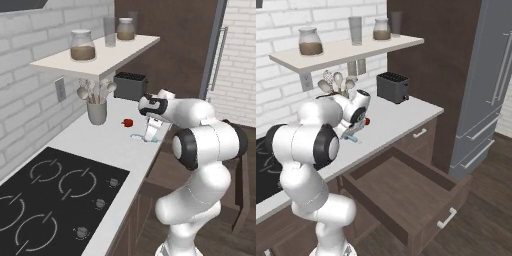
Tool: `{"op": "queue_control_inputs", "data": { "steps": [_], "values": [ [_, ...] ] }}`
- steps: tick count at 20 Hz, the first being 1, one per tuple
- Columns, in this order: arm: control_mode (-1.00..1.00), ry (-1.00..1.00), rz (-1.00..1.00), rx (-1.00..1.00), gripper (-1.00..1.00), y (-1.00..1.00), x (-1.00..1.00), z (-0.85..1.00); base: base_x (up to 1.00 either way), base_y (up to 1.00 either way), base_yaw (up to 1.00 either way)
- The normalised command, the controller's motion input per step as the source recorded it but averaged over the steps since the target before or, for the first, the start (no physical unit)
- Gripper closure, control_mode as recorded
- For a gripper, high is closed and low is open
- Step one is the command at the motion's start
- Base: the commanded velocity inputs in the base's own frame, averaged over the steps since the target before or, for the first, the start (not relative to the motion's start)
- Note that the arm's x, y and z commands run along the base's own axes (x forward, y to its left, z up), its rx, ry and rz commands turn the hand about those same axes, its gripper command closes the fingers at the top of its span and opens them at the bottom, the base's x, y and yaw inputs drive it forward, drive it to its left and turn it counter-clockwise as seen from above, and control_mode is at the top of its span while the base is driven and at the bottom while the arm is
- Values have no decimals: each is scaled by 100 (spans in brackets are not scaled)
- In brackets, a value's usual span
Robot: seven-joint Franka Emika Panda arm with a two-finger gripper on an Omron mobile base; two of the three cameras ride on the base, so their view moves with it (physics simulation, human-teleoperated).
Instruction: Pick the peeler from the drawer and place it on the counter.
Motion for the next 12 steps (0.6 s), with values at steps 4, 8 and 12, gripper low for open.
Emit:
{"op": "queue_control_inputs", "data": {
  "steps": [4,8,12],
  "values": [
    [-100,0,-17,-13,100,55,38,-37,0,0,0],
    [-100,0,-11,-8,100,4,32,-41,0,0,0],
    [-100,0,-11,-11,100,15,27,-56,0,0,0]
  ]
}}
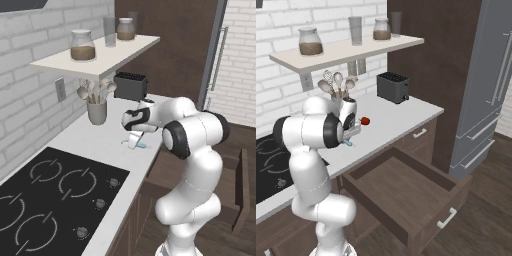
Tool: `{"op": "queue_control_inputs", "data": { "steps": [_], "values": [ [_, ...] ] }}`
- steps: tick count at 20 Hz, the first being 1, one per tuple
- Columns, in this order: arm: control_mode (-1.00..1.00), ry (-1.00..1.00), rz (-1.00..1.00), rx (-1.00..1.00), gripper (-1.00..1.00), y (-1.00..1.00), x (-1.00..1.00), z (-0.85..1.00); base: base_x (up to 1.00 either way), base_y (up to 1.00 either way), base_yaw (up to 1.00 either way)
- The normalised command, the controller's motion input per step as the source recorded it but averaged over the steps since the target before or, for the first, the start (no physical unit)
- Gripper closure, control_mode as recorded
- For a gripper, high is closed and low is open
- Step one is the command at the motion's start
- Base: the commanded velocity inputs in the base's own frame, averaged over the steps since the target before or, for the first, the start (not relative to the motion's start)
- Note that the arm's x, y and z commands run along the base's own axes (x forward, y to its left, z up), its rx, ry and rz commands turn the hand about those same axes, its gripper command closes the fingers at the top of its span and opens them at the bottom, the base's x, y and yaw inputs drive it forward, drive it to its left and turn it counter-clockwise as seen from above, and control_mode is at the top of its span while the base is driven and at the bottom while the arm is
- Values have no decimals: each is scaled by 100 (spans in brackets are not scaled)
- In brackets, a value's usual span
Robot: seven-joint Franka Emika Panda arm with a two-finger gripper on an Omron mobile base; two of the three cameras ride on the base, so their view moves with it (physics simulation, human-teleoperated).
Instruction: Pick the peeler from the drawer and place it on the counter.
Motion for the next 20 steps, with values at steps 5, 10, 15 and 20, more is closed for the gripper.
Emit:
{"op": "queue_control_inputs", "data": {
  "steps": [5,10,15,20],
  "values": [
    [-100,0,-8,-7,100,8,22,-52,0,0,0],
    [-100,0,-7,-3,100,2,28,-38,0,0,0],
    [-100,0,-3,-1,-100,2,17,-6,0,0,0],
    [-100,0,0,0,-100,0,0,29,0,0,0]
  ]
}}
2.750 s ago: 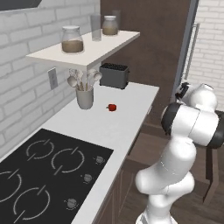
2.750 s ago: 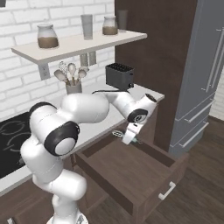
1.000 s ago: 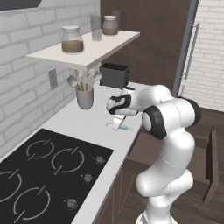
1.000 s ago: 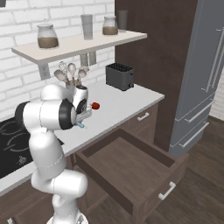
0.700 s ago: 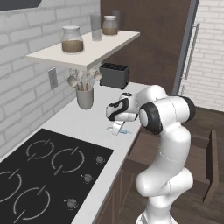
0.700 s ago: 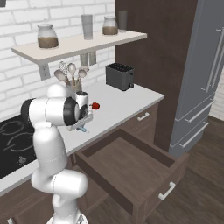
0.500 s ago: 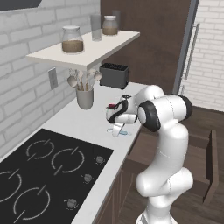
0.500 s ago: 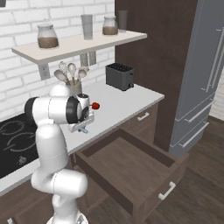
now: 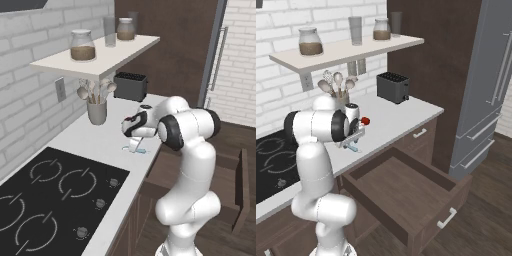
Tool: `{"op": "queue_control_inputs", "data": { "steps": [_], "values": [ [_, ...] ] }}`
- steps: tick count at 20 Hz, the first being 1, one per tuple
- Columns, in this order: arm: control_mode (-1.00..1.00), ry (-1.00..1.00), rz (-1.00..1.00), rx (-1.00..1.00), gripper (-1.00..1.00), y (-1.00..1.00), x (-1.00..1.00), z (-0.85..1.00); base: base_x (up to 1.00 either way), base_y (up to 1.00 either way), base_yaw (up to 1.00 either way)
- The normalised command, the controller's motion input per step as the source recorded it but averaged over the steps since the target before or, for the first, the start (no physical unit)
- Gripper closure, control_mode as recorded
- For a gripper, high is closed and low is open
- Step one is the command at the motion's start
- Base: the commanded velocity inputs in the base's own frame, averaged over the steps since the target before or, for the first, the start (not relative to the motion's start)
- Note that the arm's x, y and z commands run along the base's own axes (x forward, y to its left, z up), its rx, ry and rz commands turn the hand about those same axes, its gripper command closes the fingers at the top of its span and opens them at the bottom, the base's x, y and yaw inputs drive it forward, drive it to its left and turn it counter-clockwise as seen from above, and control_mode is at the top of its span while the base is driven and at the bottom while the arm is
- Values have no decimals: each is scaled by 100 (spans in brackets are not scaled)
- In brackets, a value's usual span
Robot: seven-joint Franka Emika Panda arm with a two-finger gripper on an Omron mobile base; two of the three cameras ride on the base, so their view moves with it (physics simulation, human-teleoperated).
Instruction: Pick the peeler from the drawer and place it on the counter.
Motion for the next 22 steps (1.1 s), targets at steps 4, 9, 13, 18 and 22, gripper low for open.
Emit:
{"op": "queue_control_inputs", "data": {
  "steps": [4,9,13,18,22],
  "values": [
    [-100,0,0,0,-100,-21,-26,80,0,0,0],
    [-100,1,0,3,-100,-85,-62,91,0,0,0],
    [-100,7,0,1,-100,-100,-73,77,0,0,0],
    [-100,1,4,-4,-100,-100,-89,24,0,0,0],
    [-100,-14,17,-11,-100,-84,-98,-20,0,0,0]
  ]
}}
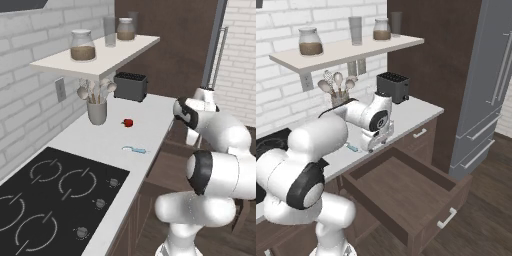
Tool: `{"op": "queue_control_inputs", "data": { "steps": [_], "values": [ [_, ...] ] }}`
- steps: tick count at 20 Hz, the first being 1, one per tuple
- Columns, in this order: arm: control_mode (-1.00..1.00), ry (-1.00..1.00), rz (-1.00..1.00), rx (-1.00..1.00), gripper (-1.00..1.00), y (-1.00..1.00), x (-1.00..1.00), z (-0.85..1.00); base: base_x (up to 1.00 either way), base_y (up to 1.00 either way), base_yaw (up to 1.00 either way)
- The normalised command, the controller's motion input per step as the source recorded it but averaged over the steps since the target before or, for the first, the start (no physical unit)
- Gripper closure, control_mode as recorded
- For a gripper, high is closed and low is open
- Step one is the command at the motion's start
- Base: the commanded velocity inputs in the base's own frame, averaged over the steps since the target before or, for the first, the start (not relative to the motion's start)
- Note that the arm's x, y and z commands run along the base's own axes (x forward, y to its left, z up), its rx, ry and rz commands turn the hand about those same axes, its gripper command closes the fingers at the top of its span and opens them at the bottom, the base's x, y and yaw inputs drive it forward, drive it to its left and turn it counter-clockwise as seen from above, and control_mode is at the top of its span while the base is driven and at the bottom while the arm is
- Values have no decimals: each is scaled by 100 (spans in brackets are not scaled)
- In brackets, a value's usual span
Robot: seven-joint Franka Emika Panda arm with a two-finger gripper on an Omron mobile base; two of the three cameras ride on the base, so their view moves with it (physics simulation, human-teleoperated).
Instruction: Pick the peeler from the drawer and place it on the counter.
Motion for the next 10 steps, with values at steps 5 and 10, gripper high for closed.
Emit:
{"op": "queue_control_inputs", "data": {
  "steps": [5,10],
  "values": [
    [-100,-29,22,-11,-100,-72,-45,-65,0,0,0],
    [-100,-38,23,0,-100,-72,38,-54,0,0,0]
  ]
}}
